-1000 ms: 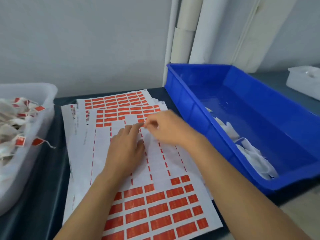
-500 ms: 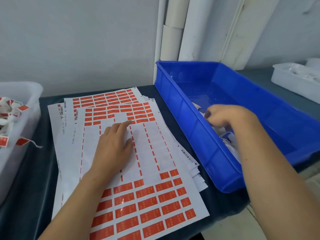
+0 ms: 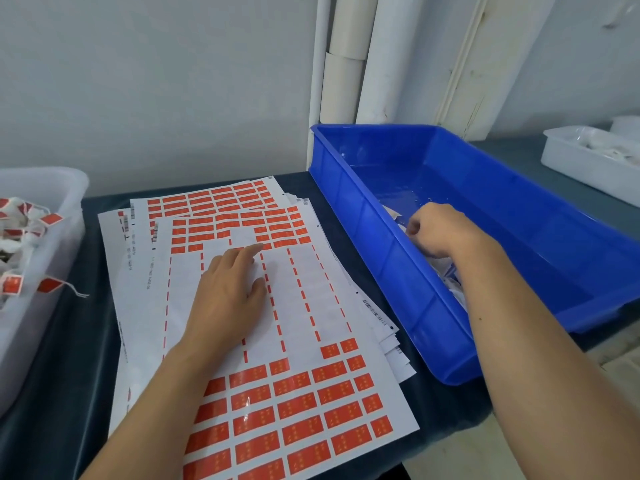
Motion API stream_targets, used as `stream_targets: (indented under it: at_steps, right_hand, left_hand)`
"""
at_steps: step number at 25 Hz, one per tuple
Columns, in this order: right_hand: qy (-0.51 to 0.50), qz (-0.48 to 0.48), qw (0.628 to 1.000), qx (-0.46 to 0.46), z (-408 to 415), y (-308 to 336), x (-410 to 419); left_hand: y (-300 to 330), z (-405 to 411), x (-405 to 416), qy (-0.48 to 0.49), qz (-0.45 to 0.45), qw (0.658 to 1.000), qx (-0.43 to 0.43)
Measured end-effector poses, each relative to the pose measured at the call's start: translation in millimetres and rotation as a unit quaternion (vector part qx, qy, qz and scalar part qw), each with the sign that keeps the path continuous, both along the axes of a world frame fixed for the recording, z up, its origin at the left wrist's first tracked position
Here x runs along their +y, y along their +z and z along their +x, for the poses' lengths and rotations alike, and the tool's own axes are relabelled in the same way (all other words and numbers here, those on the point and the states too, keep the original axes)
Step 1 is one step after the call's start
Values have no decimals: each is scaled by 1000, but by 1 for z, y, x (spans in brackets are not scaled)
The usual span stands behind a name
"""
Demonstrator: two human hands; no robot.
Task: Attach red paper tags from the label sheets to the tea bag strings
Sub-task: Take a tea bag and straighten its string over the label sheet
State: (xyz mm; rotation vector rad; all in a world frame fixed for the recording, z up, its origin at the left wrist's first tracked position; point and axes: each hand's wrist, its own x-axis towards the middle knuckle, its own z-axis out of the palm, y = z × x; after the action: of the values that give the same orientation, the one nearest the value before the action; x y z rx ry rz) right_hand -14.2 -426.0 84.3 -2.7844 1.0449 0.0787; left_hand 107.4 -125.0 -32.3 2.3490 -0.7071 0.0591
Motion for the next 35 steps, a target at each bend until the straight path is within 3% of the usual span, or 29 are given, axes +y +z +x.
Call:
stream_targets:
  at_steps: [8, 12, 15, 17, 21, 24, 29, 35]
  right_hand:
    - [-10, -99, 986, -134, 2, 10, 6]
    - [2, -103, 966, -236, 8, 27, 18]
    - [42, -106, 930, -349, 16, 43, 42]
    - [106, -90, 922, -360, 25, 49, 66]
    - [261, 29, 940, -217, 56, 32, 119]
    - [319, 142, 926, -144, 79, -4, 147]
    - [235, 243, 904, -262, 98, -61, 162]
    - [223, 378, 813, -383, 93, -95, 174]
  left_hand:
    - [0, 1, 1, 0, -20, 1000, 9]
    - [4, -2, 4, -13, -62, 997, 31]
    - [7, -5, 6, -18, -113, 993, 42]
    - [10, -5, 11, -30, -169, 982, 77]
    - [19, -6, 16, -91, -259, 952, 133]
    - [17, -2, 15, -93, -278, 944, 152]
    - [8, 11, 13, -4, -234, 963, 135]
    - [10, 8, 10, -15, -248, 960, 129]
